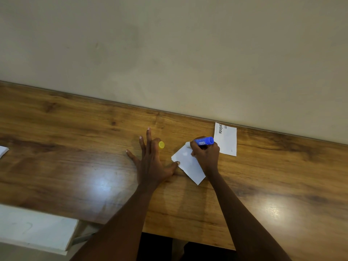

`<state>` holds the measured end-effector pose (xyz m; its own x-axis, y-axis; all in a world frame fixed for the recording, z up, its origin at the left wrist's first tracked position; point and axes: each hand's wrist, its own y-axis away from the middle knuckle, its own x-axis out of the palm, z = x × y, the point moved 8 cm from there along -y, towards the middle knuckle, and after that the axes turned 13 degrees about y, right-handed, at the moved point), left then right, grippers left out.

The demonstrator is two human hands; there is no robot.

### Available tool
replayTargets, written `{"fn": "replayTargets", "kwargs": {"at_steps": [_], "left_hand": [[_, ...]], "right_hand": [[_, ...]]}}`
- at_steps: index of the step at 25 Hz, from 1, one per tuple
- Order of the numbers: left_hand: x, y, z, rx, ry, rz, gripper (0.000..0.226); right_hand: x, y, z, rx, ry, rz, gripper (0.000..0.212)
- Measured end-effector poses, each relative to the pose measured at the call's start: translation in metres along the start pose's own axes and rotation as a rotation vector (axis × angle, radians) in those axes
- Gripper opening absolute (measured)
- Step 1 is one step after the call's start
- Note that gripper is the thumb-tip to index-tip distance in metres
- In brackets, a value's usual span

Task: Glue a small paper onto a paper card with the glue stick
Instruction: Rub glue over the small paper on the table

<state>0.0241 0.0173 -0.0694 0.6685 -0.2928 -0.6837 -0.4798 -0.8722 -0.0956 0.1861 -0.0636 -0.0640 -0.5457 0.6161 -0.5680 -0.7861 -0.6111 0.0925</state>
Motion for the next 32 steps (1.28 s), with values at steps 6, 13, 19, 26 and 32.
{"fn": "replayTargets", "kwargs": {"at_steps": [6, 13, 19, 26, 32], "left_hand": [[0.000, -0.001, -0.001, 0.011, -0.001, -0.003, 0.095], [0.002, 0.000, 0.003, -0.003, -0.023, 0.006, 0.087], [0.004, -0.001, 0.004, 0.002, -0.034, 0.009, 0.087], [0.005, -0.001, 0.006, 0.016, -0.068, -0.018, 0.091], [0.003, 0.001, 0.005, 0.039, -0.079, -0.031, 0.092]], "right_hand": [[0.002, -0.005, -0.011, 0.071, -0.050, 0.001, 0.019], [-0.006, -0.005, -0.013, 0.049, -0.263, -0.011, 0.033], [-0.003, 0.012, 0.007, -0.225, 0.042, -0.002, 0.041], [0.003, 0.037, 0.017, -0.323, 0.108, -0.003, 0.047], [0.004, 0.038, 0.012, -0.330, 0.286, 0.064, 0.043]]}}
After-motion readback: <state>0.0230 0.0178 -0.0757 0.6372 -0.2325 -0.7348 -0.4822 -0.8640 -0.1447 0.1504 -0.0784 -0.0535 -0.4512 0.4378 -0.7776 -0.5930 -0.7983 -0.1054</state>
